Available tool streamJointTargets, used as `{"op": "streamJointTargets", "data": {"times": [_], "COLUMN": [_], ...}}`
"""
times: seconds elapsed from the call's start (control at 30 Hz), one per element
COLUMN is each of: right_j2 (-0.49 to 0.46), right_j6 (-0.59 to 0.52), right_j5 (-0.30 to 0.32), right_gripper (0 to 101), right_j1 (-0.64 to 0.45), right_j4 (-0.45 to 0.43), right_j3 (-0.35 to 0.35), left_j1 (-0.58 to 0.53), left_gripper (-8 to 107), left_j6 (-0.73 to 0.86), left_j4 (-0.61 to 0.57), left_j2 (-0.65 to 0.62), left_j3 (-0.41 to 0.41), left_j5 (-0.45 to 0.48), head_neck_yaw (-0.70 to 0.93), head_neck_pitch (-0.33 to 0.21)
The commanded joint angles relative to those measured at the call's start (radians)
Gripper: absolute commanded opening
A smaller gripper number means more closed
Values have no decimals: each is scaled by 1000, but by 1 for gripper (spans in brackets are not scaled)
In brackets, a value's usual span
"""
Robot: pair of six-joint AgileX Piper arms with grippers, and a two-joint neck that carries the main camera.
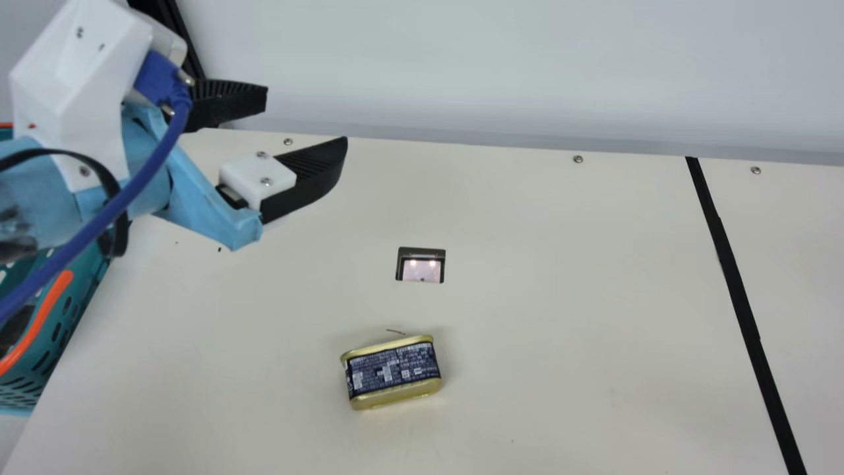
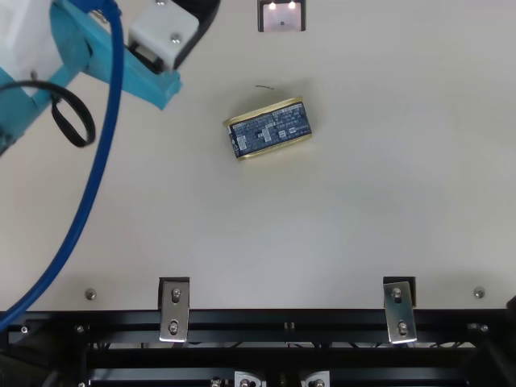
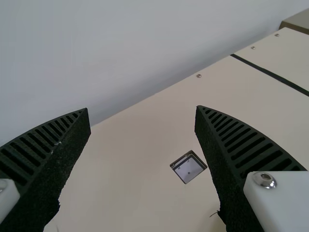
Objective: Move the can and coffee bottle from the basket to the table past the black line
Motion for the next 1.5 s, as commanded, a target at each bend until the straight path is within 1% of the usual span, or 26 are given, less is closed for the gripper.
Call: {"op": "streamJointTargets", "data": {"times": [0.0,0.13,0.27,0.37,0.47,0.53,0.6,0.67,0.8,0.87,0.93,0.97,1.0,1.07,1.1,1.17,1.23,1.3,1.47], "right_j2": [47,137,231,297,359,404,451,501,608,666,719,745,768,805,758,796,809,809,817], "right_j6": [-13,-12,-17,-44,-95,-152,-228,-323,-540,-653,-749,-794,-832,-901,-729,-816,-868,-898,-904], "right_j5": [-15,-53,-76,-77,-77,-79,-84,-85,-71,-49,-23,-10,1,27,1,17,17,15,12], "right_gripper": [101,101,101,101,101,101,101,101,101,101,101,101,101,101,101,101,101,101,101], "right_j1": [32,110,186,221,221,195,147,80,-86,-175,-254,-292,-325,-388,-267,-338,-376,-389,-380], "right_j4": [-84,-206,-316,-368,-378,-358,-317,-258,-109,-38,13,35,53,88,29,71,75,76,67], "right_j3": [2,-12,-46,-79,-112,-133,-155,-178,-230,-261,-292,-307,-322,-347,-327,-347,-347,-347,-353], "left_j1": [-7,-19,-9,13,41,61,81,99,131,148,164,175,162,175,175,175,175,175,175], "left_gripper": [90,90,90,90,90,90,90,90,90,90,90,90,90,90,90,90,90,90,90], "left_j6": [-45,-123,-211,-280,-338,-381,-421,-460,-538,-577,-613,-631,-592,-624,-631,-630,-630,-630,-630], "left_j4": [43,128,217,276,321,352,378,399,443,469,496,512,485,509,512,511,511,511,511], "left_j2": [-3,-15,-38,-65,-98,-125,-153,-184,-251,-286,-318,-334,-305,-331,-334,-334,-334,-334,-334], "left_j3": [5,36,89,137,185,217,248,276,325,348,368,378,363,378,378,378,378,378,378], "left_j5": [-41,-123,-197,-239,-266,-277,-283,-280,-262,-251,-239,-233,-240,-231,-235,-231,-232,-232,-232], "head_neck_yaw": [-8,-8,-8,-8,-8,-8,-8,-8,-8,-8,-8,-8,-8,-8,-8,-8,-8,-8,-8], "head_neck_pitch": [-1,-1,-1,-1,-1,-1,-1,-1,-1,-1,-1,-1,-1,-1,-1,-1,-1,-1,-1]}}
